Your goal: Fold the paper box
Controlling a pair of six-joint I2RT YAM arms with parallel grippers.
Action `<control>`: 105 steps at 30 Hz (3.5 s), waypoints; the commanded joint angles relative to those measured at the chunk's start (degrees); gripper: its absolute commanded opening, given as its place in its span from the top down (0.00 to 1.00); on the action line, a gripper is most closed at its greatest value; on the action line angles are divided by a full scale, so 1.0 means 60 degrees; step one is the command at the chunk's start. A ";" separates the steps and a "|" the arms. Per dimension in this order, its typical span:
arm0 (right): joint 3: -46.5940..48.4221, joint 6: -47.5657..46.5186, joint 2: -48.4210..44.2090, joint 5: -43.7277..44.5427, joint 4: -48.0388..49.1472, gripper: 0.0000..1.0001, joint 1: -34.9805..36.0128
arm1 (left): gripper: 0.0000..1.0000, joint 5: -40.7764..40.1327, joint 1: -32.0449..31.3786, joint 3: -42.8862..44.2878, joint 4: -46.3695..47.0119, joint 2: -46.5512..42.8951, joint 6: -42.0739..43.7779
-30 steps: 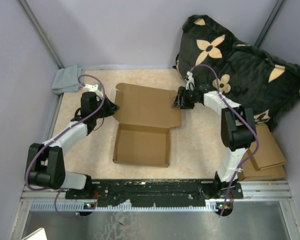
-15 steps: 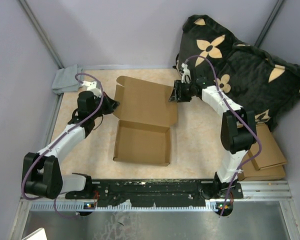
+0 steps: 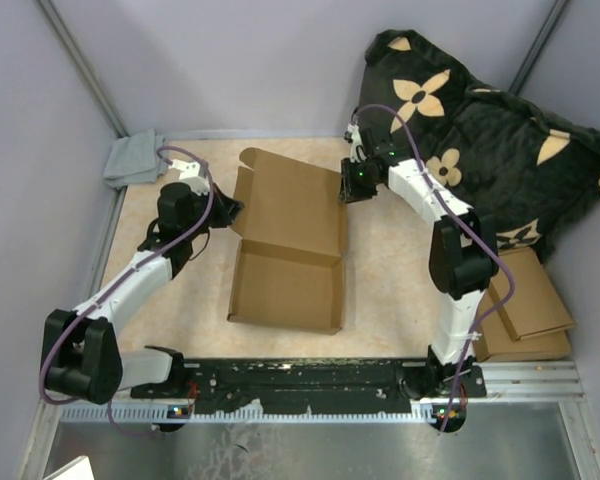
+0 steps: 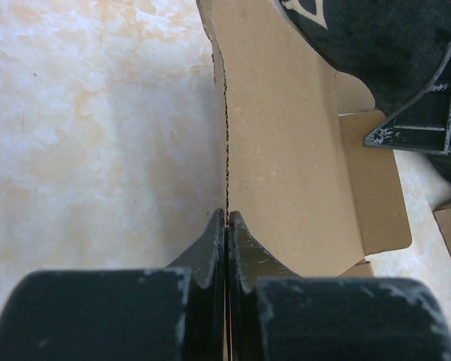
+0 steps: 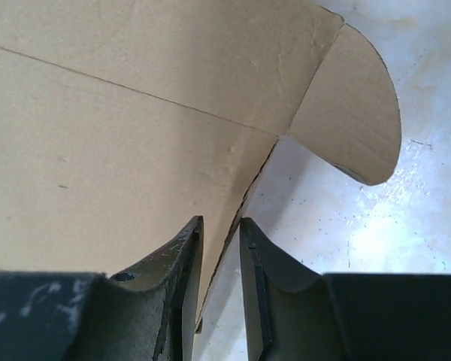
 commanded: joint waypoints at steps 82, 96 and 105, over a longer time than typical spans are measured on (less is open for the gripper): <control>-0.6625 -0.0972 -0.7046 0.0536 0.6007 0.83 0.0458 | 1.00 0.0266 -0.0140 0.3539 -0.4992 0.0280 0.3319; -0.3656 -0.1157 -0.5443 0.1171 0.2032 0.71 0.0449 | 1.00 0.0774 -0.0140 0.3177 -0.3868 -0.1093 0.3436; -0.3512 -0.1199 -0.5141 0.0756 0.1491 0.69 0.0449 | 1.00 0.0894 -0.0140 0.2193 -0.2809 -0.1758 0.3229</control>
